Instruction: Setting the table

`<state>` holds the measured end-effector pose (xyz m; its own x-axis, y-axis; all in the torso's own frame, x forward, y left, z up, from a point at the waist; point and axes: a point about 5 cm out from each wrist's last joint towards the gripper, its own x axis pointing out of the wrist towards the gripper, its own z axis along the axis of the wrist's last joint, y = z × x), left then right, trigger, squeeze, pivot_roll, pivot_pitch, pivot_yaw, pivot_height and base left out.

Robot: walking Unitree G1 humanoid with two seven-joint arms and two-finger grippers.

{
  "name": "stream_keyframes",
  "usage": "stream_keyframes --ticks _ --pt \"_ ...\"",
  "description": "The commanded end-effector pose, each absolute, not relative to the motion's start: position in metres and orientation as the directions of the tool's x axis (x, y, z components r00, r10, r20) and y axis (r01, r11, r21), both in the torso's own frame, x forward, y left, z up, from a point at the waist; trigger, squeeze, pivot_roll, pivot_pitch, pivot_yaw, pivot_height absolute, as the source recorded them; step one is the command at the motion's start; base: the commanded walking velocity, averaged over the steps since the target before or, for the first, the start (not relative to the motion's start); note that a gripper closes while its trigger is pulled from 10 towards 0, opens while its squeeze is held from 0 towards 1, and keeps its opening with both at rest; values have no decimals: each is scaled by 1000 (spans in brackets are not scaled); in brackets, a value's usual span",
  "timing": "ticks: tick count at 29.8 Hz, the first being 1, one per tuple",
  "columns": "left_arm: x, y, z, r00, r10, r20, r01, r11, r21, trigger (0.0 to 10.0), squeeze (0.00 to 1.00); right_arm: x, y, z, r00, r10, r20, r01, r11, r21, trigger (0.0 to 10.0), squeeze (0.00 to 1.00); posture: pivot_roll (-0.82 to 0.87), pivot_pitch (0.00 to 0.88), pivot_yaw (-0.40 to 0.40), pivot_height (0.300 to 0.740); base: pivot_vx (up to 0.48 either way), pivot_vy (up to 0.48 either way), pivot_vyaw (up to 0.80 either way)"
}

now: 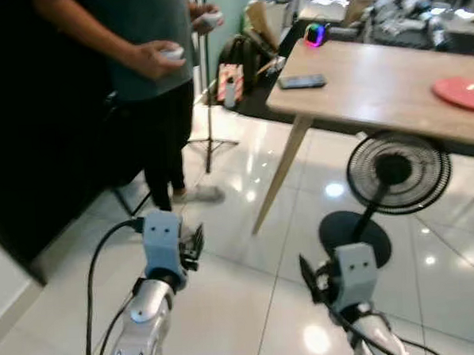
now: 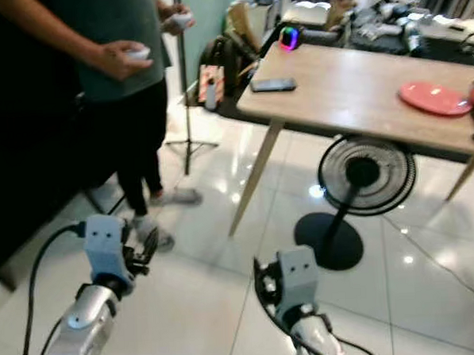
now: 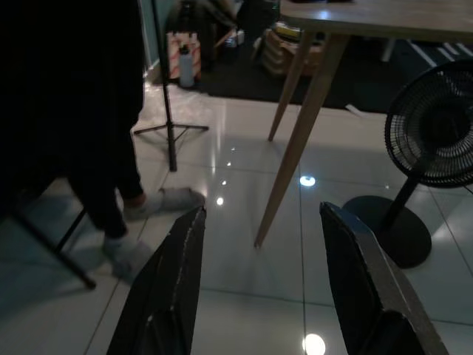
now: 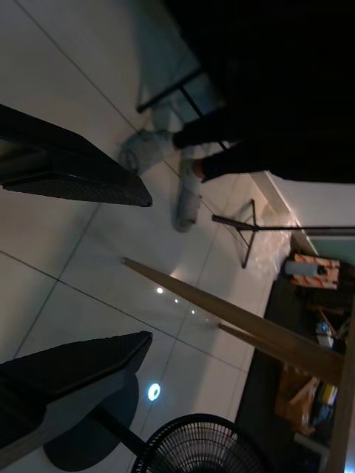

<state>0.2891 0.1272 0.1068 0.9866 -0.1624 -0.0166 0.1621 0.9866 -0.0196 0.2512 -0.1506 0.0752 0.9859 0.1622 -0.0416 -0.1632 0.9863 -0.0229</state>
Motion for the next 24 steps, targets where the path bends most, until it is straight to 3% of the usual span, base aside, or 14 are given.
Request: stream_keyframes --ticks 1,24 --pt "287 134 100 988 -144 -47 143 990 -20 10000 0 249 -147 69 983 169 -66 -171 985 -14 10000 0 -144 0 80 740 480 0 -775" --pt "286 135 101 988 -151 -45 150 989 -19 10000 0 248 -146 69 984 167 -65 -168 986 -10 10000 0 -143 0 86 740 480 0 -775"
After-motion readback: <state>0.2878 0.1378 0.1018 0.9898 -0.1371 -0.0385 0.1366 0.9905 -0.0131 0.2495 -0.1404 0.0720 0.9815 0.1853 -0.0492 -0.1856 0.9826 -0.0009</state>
